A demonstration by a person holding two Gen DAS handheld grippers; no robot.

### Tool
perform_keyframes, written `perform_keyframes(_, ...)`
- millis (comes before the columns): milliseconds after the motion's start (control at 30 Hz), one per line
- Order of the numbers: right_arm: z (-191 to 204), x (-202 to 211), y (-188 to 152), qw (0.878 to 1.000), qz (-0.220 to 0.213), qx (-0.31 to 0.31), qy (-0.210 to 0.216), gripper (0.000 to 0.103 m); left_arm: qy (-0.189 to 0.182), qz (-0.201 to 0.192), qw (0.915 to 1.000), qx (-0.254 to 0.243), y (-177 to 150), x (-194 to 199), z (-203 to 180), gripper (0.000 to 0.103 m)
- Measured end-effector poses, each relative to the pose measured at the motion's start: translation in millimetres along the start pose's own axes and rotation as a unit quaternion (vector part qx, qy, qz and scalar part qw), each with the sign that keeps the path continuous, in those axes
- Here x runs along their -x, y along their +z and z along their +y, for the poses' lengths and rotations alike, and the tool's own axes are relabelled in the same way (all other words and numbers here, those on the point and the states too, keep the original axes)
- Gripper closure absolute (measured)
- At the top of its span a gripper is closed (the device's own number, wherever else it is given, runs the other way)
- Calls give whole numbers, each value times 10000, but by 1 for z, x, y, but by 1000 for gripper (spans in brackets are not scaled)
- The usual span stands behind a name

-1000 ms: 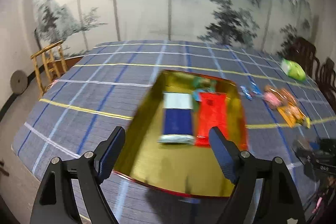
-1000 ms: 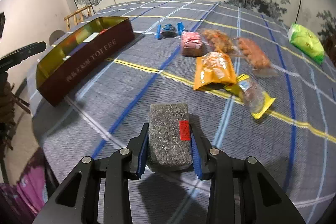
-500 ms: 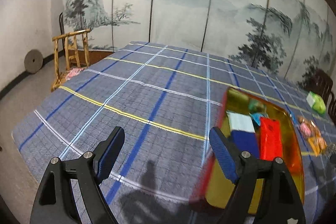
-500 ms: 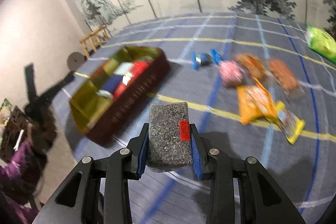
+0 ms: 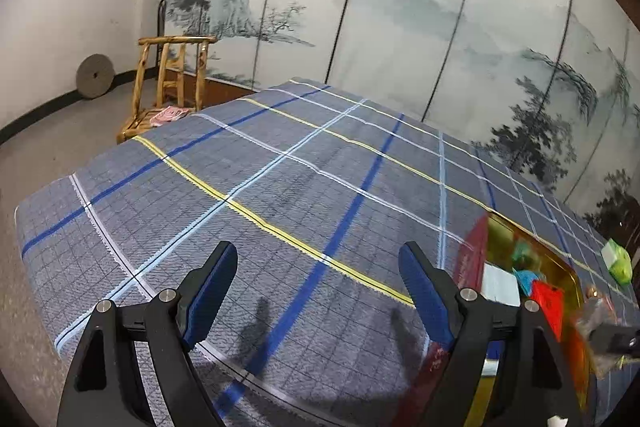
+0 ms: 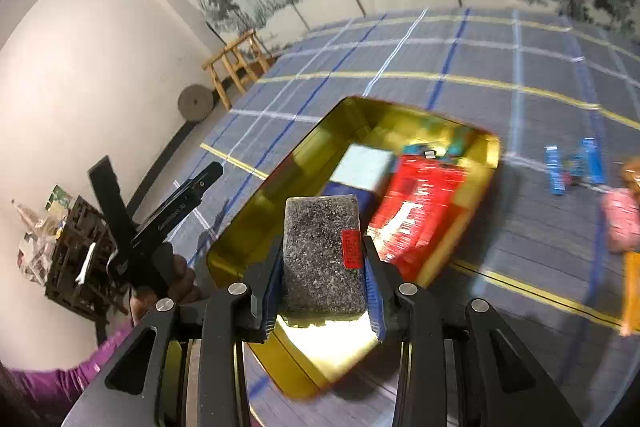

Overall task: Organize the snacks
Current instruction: 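Carry the grey block into the tin and open the right gripper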

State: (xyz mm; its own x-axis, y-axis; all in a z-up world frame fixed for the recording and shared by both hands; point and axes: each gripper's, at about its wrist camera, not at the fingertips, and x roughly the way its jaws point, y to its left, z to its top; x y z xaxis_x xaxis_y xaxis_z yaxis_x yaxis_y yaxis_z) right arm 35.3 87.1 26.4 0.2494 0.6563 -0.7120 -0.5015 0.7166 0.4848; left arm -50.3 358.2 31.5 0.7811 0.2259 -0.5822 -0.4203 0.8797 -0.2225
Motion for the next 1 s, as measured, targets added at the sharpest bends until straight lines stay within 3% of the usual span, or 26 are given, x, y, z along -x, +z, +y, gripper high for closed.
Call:
perform_keyframes(333,6,-69,22,9967,542,-596,67,67,119,295,9976,618,-3,-13,23,22)
perform_keyframes(500,11,-89,25,9949,658,-762,42,67,196,346,9978,536,-4,-14,19,22)
perform_keyframes(800,14,-97,23,9917,666,-1087,170,65,262,350,9975,560,-4,-16,16,22)
perform_keyframes(1000,22,-82,20,9945,456,-895,298,64,361,308,9974,540,-4,-13,17,22)
